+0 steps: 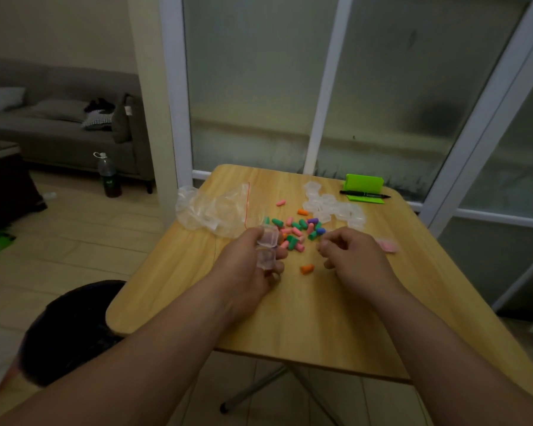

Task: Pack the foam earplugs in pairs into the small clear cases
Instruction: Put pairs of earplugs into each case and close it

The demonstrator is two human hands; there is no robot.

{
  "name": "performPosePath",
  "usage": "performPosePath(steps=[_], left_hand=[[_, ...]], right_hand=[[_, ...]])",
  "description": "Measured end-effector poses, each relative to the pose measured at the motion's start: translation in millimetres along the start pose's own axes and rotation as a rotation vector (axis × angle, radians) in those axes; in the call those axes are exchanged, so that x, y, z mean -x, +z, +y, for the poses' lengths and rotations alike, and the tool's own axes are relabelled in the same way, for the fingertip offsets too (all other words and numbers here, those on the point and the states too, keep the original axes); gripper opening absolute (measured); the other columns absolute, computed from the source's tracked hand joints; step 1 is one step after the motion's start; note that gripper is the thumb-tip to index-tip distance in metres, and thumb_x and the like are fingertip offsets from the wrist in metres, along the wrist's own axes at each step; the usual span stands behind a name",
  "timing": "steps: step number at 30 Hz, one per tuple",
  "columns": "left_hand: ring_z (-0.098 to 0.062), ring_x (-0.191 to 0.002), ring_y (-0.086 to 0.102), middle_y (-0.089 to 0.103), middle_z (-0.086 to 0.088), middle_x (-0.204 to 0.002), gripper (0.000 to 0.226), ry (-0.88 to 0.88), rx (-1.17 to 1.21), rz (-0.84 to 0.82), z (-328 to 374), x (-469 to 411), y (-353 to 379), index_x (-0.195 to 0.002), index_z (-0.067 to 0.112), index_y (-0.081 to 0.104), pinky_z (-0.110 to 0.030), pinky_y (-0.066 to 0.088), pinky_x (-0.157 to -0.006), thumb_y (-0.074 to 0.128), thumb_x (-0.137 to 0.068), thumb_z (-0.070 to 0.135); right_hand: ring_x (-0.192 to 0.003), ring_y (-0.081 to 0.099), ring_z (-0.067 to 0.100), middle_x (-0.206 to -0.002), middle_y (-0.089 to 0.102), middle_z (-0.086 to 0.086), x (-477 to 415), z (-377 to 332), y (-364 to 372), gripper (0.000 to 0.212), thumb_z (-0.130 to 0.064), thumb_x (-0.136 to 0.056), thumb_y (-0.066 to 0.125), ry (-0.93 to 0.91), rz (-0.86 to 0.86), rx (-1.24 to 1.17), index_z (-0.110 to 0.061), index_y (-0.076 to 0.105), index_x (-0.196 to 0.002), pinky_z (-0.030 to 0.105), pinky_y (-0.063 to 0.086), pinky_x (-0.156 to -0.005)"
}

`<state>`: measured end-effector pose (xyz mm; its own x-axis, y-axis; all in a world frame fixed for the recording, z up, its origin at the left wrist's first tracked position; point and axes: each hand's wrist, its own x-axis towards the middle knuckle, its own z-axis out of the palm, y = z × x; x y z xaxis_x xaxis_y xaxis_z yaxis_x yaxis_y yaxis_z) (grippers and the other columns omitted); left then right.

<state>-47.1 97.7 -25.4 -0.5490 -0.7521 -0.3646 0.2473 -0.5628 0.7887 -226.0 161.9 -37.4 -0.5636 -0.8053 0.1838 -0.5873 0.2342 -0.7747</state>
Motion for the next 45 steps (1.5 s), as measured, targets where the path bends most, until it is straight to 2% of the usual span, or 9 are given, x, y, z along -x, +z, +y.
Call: performPosePath(steps=[4,7,14,18,26,31,39,42,45], left_hand=[[-0.017,-0.06,0.054,0.067,-0.013,-0.095,0.039,-0.007,0.057,0.052,0,-3,-6,-0.125,0.011,0.064,-0.028,0.043,-0.055,0.043,-0.107,0.039],[-0.02,-0.066,0.06,0.069,-0.015,-0.104,0.038,-0.015,0.079,0.032,2,-3,-8,-0.124,0.01,0.064,-0.03,0.05,-0.057,0.042,-0.106,0.035],[-0.019,-0.065,0.058,0.071,-0.012,-0.1,0.041,-0.031,0.057,0.04,4,-5,-10,-0.119,0.01,0.067,-0.028,0.051,-0.057,0.045,-0.106,0.042],[-0.016,-0.061,0.055,0.071,-0.009,-0.087,0.043,-0.024,0.051,0.072,3,-10,-8,-0.118,0.011,0.068,-0.025,0.05,-0.054,0.045,-0.107,0.046],[-0.022,-0.075,0.063,0.072,-0.013,-0.109,0.044,-0.05,0.086,0.042,2,-13,-7,-0.127,0.013,0.067,-0.032,0.056,-0.063,0.043,-0.106,0.043],[-0.021,-0.072,0.063,0.073,-0.01,-0.097,0.044,-0.066,0.077,0.049,1,-15,-5,-0.12,0.01,0.068,-0.032,0.054,-0.062,0.042,-0.106,0.043],[-0.02,-0.077,0.062,0.067,-0.012,-0.103,0.046,-0.06,0.102,-0.055,0,-15,-3,-0.116,0.006,0.07,-0.031,0.054,-0.067,0.041,-0.106,0.04],[-0.024,-0.106,0.071,0.072,-0.015,-0.127,0.048,-0.065,0.129,-0.105,-2,-18,-5,-0.131,0.008,0.068,-0.034,0.06,-0.075,0.042,-0.104,0.037],[-0.022,-0.091,0.074,0.073,-0.015,-0.116,0.044,-0.063,0.125,-0.129,-3,-17,-3,-0.127,0.006,0.068,-0.033,0.061,-0.072,0.045,-0.102,0.033]], right_hand=[[-0.09,0.065,0.011,-0.098,0.071,-0.008,-8,2,19,0.009,-0.03,-0.097,0.069,-0.038,0.007,0.247,-0.028,0.072,-0.105,0.031,0.049,-0.074],[-0.086,0.068,0.013,-0.089,0.073,-0.008,-12,-2,30,0.009,-0.039,-0.095,0.069,-0.036,0.032,0.292,-0.03,0.066,-0.093,0.037,0.056,-0.075],[-0.095,0.068,0.017,-0.099,0.074,-0.01,-19,-9,42,0.011,-0.043,-0.093,0.066,-0.02,0.049,0.447,-0.032,0.068,-0.09,0.033,0.049,-0.07],[-0.096,0.068,0.015,-0.104,0.074,-0.011,-21,-8,41,0.01,-0.037,-0.095,0.065,-0.018,0.064,0.439,-0.033,0.068,-0.087,0.033,0.049,-0.068],[-0.085,0.065,0.014,-0.086,0.07,-0.01,-21,1,24,0.013,-0.033,-0.093,0.072,0.008,0.069,0.314,-0.026,0.071,-0.083,0.039,0.057,-0.078],[-0.09,0.067,0.014,-0.088,0.07,-0.011,-18,8,13,0.01,-0.03,-0.092,0.074,-0.011,0.069,0.289,-0.027,0.071,-0.083,0.034,0.052,-0.075],[-0.071,0.063,0.001,-0.075,0.068,-0.012,16,-28,3,0.011,-0.032,-0.093,0.079,-0.342,-0.033,0.043,-0.03,0.07,-0.085,0.015,0.045,-0.058],[-0.074,0.06,0.0,-0.076,0.063,-0.016,23,-34,11,0.011,-0.031,-0.092,0.079,-0.446,-0.09,0.161,-0.032,0.069,-0.086,0.019,0.044,-0.062],[-0.079,0.054,0.002,-0.083,0.06,-0.014,24,-33,17,0.012,-0.036,-0.09,0.078,-0.494,-0.109,0.258,-0.03,0.069,-0.087,0.027,0.044,-0.066]])
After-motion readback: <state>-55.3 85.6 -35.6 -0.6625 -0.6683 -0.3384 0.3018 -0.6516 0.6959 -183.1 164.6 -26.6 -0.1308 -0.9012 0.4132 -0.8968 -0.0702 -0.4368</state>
